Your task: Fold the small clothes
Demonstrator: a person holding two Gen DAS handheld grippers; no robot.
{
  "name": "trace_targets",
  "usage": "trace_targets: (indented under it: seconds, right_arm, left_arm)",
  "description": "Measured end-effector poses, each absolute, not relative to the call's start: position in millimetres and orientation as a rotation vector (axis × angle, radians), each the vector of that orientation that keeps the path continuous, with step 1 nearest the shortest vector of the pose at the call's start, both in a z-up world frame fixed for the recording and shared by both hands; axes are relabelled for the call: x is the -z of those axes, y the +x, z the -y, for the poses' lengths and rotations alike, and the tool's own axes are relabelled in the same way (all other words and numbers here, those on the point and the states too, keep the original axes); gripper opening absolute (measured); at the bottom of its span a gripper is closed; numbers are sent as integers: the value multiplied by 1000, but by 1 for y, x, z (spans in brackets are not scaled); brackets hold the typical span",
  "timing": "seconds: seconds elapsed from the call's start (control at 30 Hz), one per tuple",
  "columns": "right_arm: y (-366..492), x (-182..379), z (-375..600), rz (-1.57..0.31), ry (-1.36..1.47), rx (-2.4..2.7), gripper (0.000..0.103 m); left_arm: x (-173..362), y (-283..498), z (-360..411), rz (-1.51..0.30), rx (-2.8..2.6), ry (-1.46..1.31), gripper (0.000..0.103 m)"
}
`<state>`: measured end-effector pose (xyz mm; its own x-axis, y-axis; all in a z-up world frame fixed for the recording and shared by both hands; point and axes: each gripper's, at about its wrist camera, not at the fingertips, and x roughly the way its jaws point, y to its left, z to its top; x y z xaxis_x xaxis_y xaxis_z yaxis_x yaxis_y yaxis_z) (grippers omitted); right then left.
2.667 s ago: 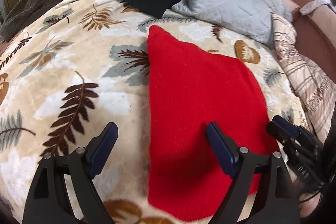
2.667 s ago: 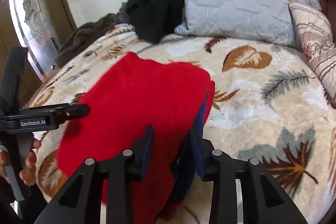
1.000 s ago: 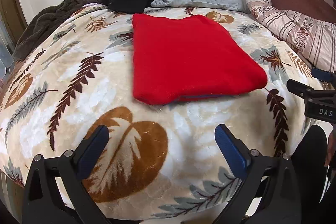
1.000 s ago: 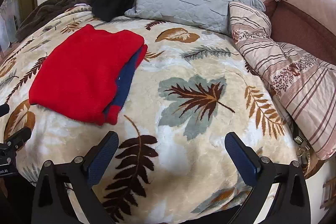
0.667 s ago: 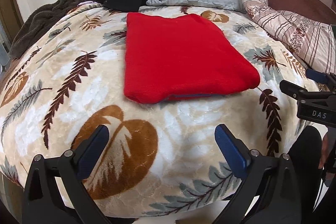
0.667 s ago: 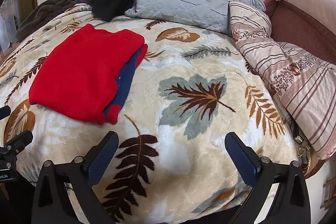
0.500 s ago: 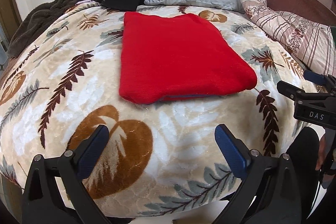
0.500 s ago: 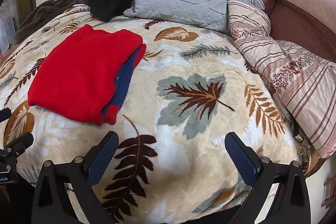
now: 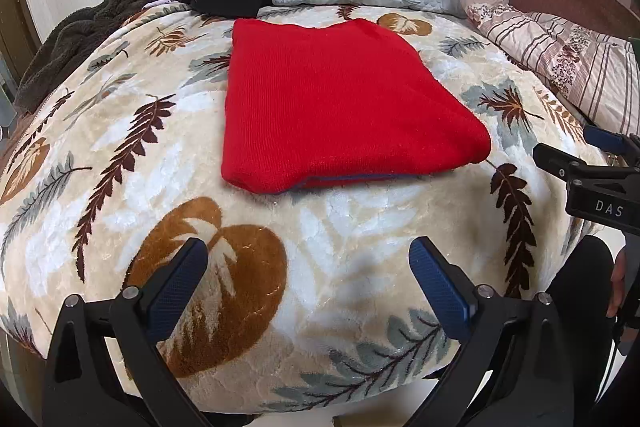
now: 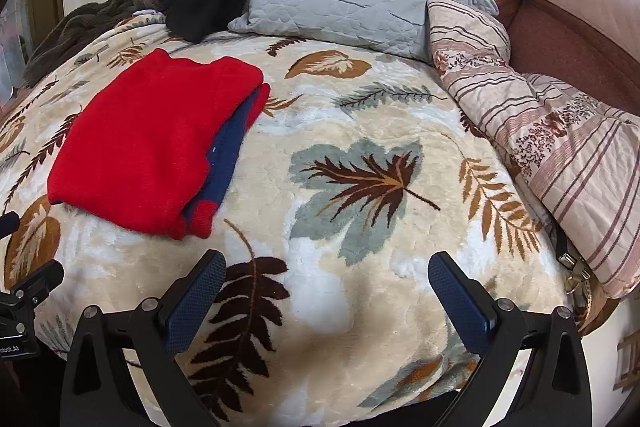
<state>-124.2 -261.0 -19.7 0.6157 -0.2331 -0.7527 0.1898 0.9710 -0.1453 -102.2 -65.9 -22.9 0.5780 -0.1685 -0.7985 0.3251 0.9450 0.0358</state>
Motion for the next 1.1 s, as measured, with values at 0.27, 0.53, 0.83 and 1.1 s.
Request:
trace_targets:
  seconds: [0.27,0.53,0.83,1.1]
  right_arm:
    - [-125,17,260,-854,-69,248,102]
    - [-124,16,256,-837,-84,223,103]
    - [-120,16,254,-833,-85,201,103]
    - [-117,16,254,-836,-88,197,103]
  left_arm:
    - [25,-101,66,-919,284,191,101]
    - [28,-99,66,-937,295,186,101]
    - [27,-98,64,-933,301,179,101]
    - [27,-97,65,-934,310,181,101]
